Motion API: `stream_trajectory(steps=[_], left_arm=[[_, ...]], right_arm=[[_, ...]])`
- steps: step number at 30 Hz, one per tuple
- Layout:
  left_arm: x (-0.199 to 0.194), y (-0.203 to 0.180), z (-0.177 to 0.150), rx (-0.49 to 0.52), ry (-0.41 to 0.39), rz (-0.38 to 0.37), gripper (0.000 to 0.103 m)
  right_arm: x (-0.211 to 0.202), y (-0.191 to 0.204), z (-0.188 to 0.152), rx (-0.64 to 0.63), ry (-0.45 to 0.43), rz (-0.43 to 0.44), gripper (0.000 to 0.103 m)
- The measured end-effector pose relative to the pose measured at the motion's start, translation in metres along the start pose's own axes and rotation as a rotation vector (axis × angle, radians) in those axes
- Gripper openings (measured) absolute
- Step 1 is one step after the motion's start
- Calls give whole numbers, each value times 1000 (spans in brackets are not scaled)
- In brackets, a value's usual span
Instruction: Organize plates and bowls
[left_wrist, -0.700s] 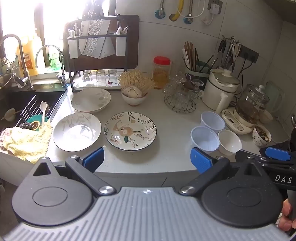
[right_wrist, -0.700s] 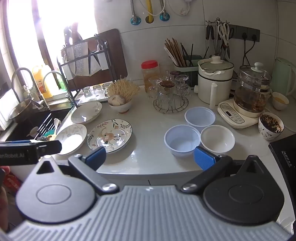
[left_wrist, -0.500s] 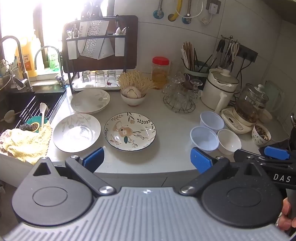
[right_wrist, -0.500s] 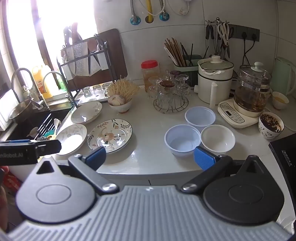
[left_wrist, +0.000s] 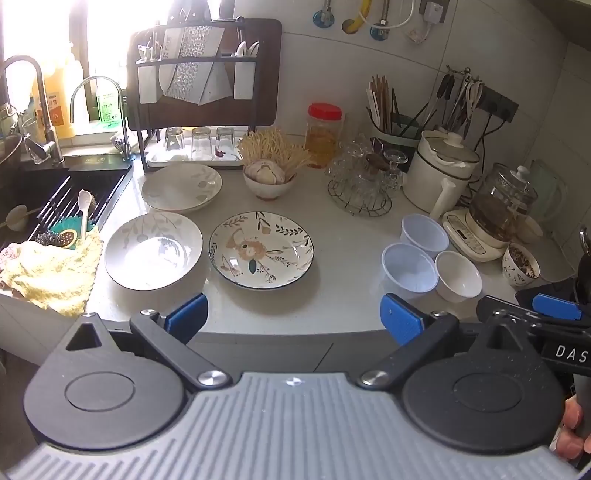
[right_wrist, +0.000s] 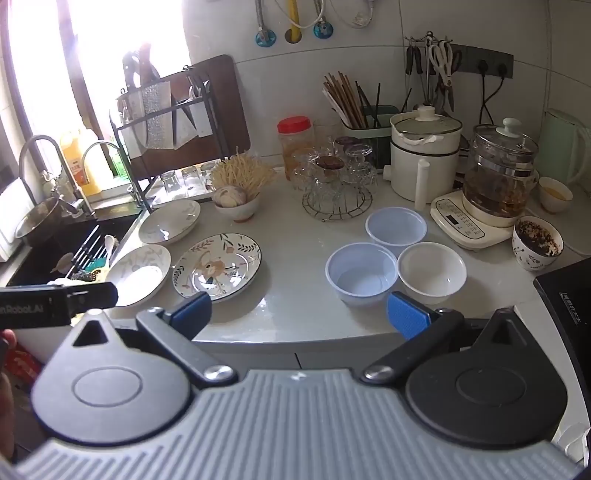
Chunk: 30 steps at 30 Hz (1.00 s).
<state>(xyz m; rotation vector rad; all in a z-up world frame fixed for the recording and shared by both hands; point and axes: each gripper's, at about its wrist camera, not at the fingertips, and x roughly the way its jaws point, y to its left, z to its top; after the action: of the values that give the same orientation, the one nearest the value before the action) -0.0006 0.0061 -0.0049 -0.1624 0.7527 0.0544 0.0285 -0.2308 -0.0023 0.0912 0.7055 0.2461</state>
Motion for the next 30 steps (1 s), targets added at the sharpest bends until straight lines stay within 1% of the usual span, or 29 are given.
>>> stream_trajectory(steps=[11, 16, 21, 30], left_arm=[[1, -6, -3, 20, 13, 5, 101], [3, -9, -6, 35, 26, -7, 101], [-1, -8, -4, 33, 9, 2, 101], [-1, -8, -6, 33, 4, -5, 101]], right_arm=[[-4, 0, -8, -4, 5, -10, 103], [-7, -2, -10, 3, -2, -22, 103], [-13, -4, -9, 15, -25, -26, 103], [-12, -3, -11, 15, -16, -20, 103]])
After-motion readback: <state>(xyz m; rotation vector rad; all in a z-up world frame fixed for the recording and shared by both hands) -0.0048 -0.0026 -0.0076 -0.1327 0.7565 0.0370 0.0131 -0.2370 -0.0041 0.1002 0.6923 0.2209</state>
